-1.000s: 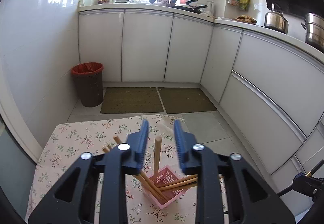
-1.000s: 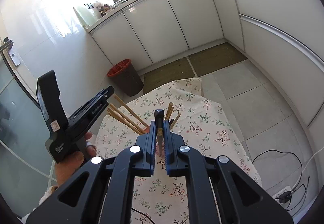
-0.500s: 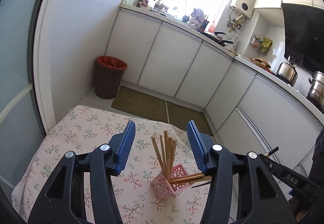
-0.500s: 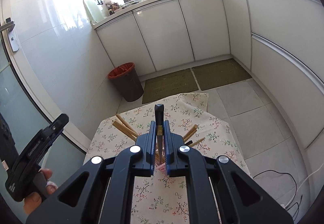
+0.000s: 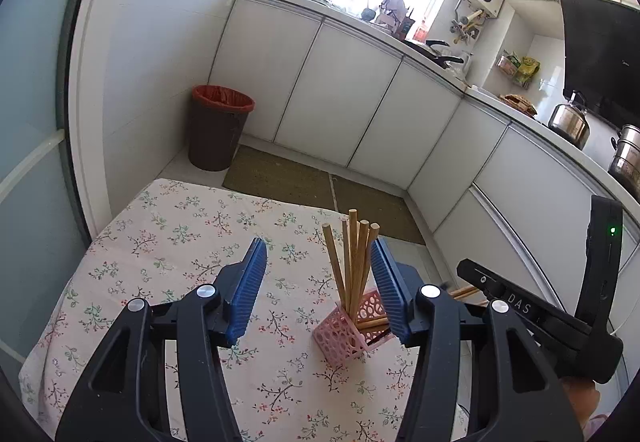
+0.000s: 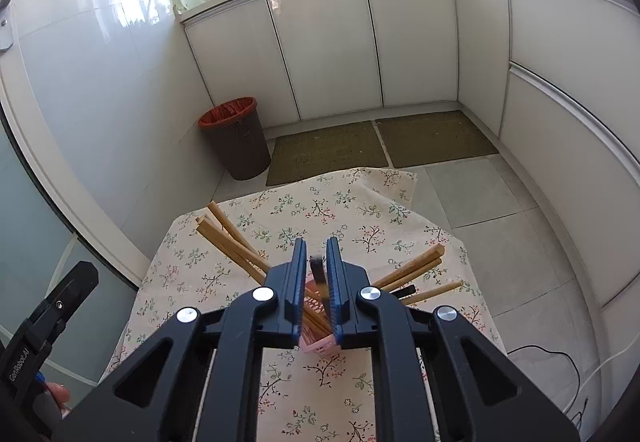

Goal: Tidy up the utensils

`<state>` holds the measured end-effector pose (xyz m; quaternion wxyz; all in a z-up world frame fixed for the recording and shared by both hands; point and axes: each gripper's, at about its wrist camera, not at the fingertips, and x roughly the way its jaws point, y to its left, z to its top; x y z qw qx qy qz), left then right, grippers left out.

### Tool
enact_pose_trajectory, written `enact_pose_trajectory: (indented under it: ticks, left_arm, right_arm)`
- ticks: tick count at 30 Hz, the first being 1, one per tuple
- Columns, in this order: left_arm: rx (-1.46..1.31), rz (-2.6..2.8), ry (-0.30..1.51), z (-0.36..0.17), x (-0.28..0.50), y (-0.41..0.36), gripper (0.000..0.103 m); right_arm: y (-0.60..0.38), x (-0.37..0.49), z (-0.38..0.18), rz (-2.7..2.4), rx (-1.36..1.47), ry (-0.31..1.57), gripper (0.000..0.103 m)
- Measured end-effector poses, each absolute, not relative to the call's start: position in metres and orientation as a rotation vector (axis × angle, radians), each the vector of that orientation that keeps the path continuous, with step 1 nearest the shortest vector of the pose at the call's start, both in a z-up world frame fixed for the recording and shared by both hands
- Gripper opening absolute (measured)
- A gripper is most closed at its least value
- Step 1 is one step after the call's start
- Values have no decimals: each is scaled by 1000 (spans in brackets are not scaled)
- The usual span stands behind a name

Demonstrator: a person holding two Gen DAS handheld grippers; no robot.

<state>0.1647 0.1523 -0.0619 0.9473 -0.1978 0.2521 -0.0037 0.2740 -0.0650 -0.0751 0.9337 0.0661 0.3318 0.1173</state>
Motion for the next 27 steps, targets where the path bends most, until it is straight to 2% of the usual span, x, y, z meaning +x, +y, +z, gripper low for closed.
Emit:
enact_pose_trajectory:
  ticks: [3, 8, 13, 21, 27]
  left_arm:
    - [-381, -22, 518, -61, 163, 144, 52]
    - [-327, -35, 504, -54, 154, 126, 56]
    - [-278, -20, 472, -43, 139, 108, 71]
    - [-212, 66, 413, -30, 110, 88, 96]
    - [-110, 134, 455, -23, 103, 63, 96]
  right_arm:
    - [-70, 262, -65, 224, 129, 650, 22]
    - [-80, 241, -51, 193, 134, 626, 25]
    - [-92, 216, -45, 158, 137, 604, 33]
    - [-123, 179, -37, 63, 178, 582, 63]
    - [-147, 149, -30, -32, 190, 558, 90]
